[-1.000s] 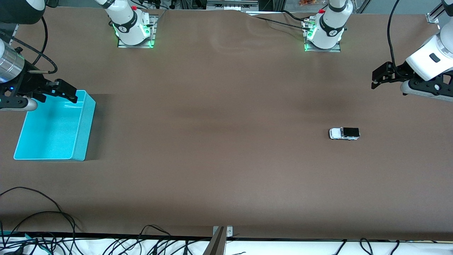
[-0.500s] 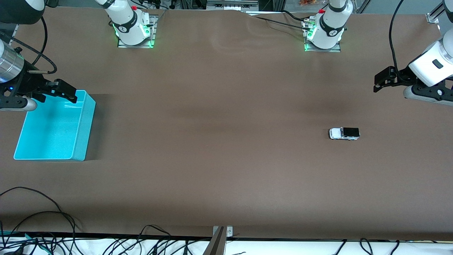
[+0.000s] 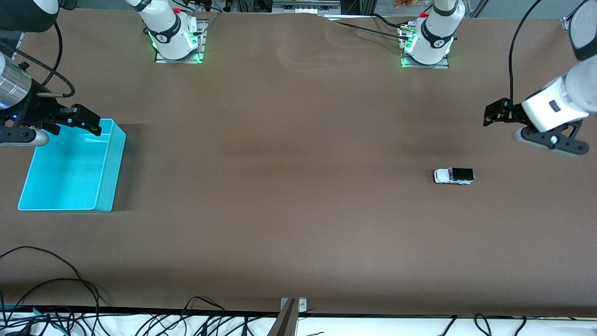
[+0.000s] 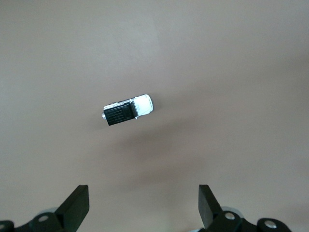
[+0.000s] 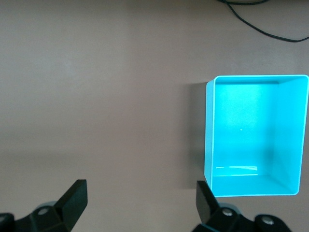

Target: Wind and store white jeep toy

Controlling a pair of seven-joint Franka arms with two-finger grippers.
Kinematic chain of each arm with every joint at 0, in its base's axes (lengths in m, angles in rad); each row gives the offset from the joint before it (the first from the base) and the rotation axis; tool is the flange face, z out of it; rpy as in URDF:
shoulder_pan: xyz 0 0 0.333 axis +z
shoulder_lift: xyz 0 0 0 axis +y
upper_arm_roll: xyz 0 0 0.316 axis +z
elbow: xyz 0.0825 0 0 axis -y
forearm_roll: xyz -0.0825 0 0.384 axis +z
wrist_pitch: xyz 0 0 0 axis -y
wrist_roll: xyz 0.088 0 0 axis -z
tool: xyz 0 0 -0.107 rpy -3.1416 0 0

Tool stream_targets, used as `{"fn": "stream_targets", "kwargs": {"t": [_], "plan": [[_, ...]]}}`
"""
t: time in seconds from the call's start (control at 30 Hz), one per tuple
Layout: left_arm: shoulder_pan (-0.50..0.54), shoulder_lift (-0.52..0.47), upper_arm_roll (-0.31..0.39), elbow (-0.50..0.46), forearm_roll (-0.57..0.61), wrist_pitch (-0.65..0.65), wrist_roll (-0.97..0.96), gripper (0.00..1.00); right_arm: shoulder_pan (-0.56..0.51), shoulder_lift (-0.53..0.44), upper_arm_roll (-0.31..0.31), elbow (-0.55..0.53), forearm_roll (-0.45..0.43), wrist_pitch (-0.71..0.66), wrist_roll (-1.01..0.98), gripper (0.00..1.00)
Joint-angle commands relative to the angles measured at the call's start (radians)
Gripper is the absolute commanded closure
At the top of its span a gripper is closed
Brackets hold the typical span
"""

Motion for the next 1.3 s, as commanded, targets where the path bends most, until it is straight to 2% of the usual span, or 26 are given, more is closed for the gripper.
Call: {"fn": "stream_targets", "kwargs": {"t": [0.0, 0.3, 0.43, 0.73, 0.9, 1.07, 1.27], "plan": [[0.028, 0.076, 0.003, 0.036, -0.001, -0.015, 0.19, 0.0, 0.0, 0.005, -0.002, 0.017, 0.011, -0.013, 0.003, 0.0], [0.076, 0.176, 0.0, 0.033, 0.001, 0.051, 0.468, 0.0, 0.0, 0.005, -0.002, 0.017, 0.011, -0.013, 0.003, 0.0], [0.085, 0.217, 0.001, 0.018, 0.018, 0.13, 0.6, 0.0, 0.0, 0.005, -0.002, 0.017, 0.011, -0.013, 0.003, 0.0], [0.094, 0.278, 0.0, -0.01, 0.027, 0.229, 0.743, 0.0, 0.0, 0.005, -0.002, 0.017, 0.011, -0.013, 0.003, 0.0], [0.096, 0.297, 0.0, -0.057, 0.027, 0.342, 0.91, 0.0, 0.0, 0.005, -0.002, 0.017, 0.011, -0.013, 0.003, 0.0], [0.1, 0.303, 0.0, -0.148, 0.029, 0.488, 1.079, 0.0, 0.0, 0.005, -0.002, 0.017, 0.011, -0.013, 0.003, 0.0], [0.104, 0.311, 0.0, -0.214, 0.029, 0.569, 1.195, 0.0, 0.0, 0.005, -0.002, 0.017, 0.011, -0.013, 0.003, 0.0]]}}
